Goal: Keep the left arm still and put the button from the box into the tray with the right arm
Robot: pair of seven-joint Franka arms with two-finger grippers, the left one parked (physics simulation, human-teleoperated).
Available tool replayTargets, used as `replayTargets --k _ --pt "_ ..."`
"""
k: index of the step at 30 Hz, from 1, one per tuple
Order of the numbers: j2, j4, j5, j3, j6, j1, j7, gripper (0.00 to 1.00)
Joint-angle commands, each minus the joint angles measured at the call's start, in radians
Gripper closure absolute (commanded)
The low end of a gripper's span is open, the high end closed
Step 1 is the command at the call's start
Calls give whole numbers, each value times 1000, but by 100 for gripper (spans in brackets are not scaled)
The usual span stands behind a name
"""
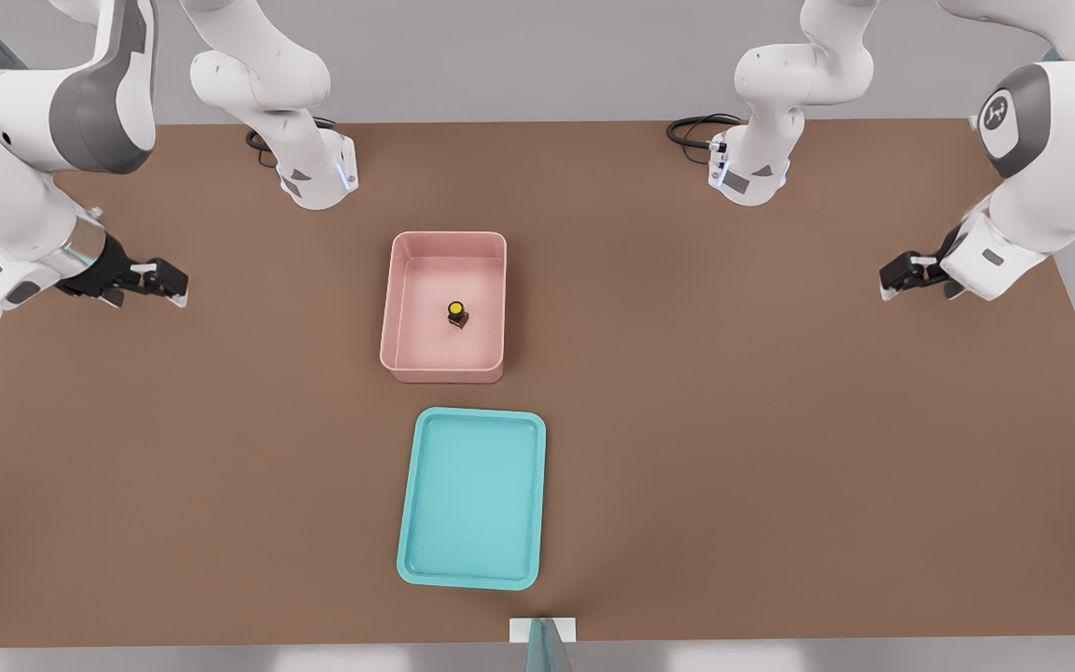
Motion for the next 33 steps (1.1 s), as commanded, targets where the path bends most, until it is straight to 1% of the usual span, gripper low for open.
replayTargets --k 1,7,8,9,10,11,13,14,15,16,17,18,20,22,23,25,28,29,31,33 --pt "105 67 7 -35 -86 112 -137 0" --pt "111 68 5 -34 -89 120 -137 0" --pt "149 72 5 23 -94 160 -127 0" --pt "189 73 7 96 -88 232 145 0" --pt "230 81 53 155 -60 272 362 0" --pt "261 81 90 167 -7 327 543 0" --pt "310 50 82 167 108 479 847 0" --pt "299 -65 80 172 257 505 977 0" --pt "275 -155 62 190 372 504 1057 0" --pt "246 -287 59 190 524 490 1103 0" --pt "240 -350 59 190 616 485 1150 0" --pt "238 -392 61 190 667 471 1164 0" --pt "250 -455 61 190 780 467 1267 0" --pt "272 -445 61 190 717 471 1170 0" --pt "266 -458 51 189 717 482 1178 0" --pt "252 -502 -34 190 742 491 1265 0" --pt "237 -580 -59 192 776 497 1282 0" --pt "230 -606 -97 198 797 497 1302 0" --pt "249 -651 -104 205 905 513 1348 0" --pt "276 -668 -113 205 957 513 1350 0"
